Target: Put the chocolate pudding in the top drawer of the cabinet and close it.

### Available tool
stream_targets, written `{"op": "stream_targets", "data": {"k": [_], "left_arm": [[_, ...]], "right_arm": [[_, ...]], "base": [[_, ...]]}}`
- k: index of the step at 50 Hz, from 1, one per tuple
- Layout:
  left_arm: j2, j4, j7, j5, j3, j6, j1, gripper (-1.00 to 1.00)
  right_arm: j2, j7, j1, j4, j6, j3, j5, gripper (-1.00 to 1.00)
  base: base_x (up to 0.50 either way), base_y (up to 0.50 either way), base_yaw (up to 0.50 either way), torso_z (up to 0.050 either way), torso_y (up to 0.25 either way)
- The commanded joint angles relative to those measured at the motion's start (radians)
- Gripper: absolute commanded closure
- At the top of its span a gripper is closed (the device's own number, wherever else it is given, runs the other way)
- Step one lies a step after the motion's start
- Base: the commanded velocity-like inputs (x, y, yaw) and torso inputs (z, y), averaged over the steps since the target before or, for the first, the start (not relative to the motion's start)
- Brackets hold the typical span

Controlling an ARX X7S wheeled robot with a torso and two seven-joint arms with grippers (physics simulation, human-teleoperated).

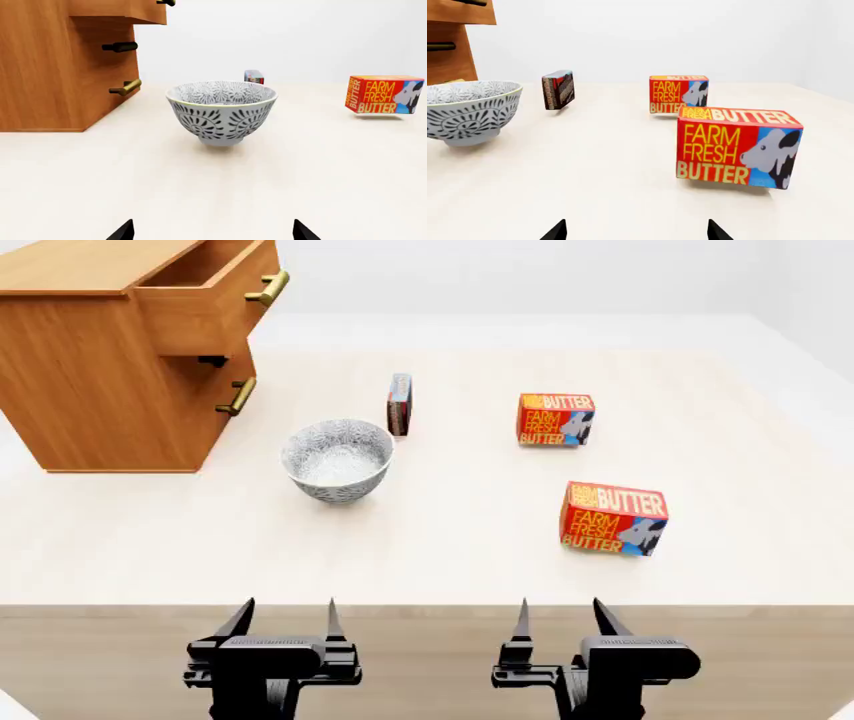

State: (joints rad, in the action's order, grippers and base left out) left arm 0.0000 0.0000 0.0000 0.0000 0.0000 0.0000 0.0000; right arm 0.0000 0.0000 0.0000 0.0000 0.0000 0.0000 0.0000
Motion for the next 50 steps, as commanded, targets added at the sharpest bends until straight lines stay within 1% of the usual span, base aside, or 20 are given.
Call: {"op": "stream_targets", "data": {"k": [1, 8, 20, 23, 32, 39, 42, 45, 50], "left_arm": [[-0.017, -0.002, -0.016, -0.01, 0.023, -0.001, -0.002, -1.0], [-0.042, -0.007, -0.024, -0.03, 0.058, 0.019, -0.001, -1.0], [-0.061, 0.013, -0.049, -0.076, 0.069, -0.001, 0.001, -1.0], [-0.066, 0.038, -0.048, -0.097, 0.07, -0.028, 0.0, -1.0], [-0.11, 0.221, -0.059, -0.127, 0.074, -0.205, -0.037, -1.0], [-0.157, 0.385, -0.065, -0.136, 0.079, -0.37, -0.1, -1.0], [-0.18, 0.453, -0.06, -0.145, 0.084, -0.463, -0.15, -1.0], [-0.209, 0.523, -0.05, -0.159, 0.089, -0.581, -0.224, -1.0], [-0.249, 0.576, -0.029, -0.185, 0.084, -0.75, -0.372, -1.0]], "right_arm": [[0.016, 0.019, 0.002, 0.001, 0.001, -0.02, 0.016, -1.0], [0.038, 0.041, 0.007, 0.004, 0.014, -0.051, 0.041, -1.0], [0.062, 0.067, -0.003, -0.013, 0.018, -0.073, 0.063, -1.0], [0.065, 0.077, 0.0, -0.021, 0.031, -0.074, 0.071, -1.0], [0.082, 0.104, 0.029, -0.127, 0.149, -0.068, 0.1, -1.0], [0.112, 0.12, 0.072, -0.279, 0.308, -0.064, 0.127, -1.0], [0.124, 0.128, 0.103, -0.344, 0.392, -0.065, 0.136, -1.0], [0.137, 0.135, 0.159, -0.426, 0.509, -0.066, 0.152, -1.0], [0.157, 0.146, 0.291, -0.507, 0.701, -0.053, 0.186, -1.0]], "base": [[0.0, 0.0, 0.0, 0.0, 0.0], [0.0, 0.0, 0.0, 0.004, 0.0], [0.0, 0.0, 0.0, 0.05, 0.0], [0.0, 0.0, 0.0, 0.05, 0.0], [0.0, 0.0, 0.0, 0.05, 0.0], [0.0, 0.0, 0.0, 0.05, 0.0], [0.0, 0.0, 0.0, 0.05, 0.0], [0.0, 0.0, 0.0, 0.05, 0.0], [0.0, 0.0, 0.0, 0.05, 0.0]]}}
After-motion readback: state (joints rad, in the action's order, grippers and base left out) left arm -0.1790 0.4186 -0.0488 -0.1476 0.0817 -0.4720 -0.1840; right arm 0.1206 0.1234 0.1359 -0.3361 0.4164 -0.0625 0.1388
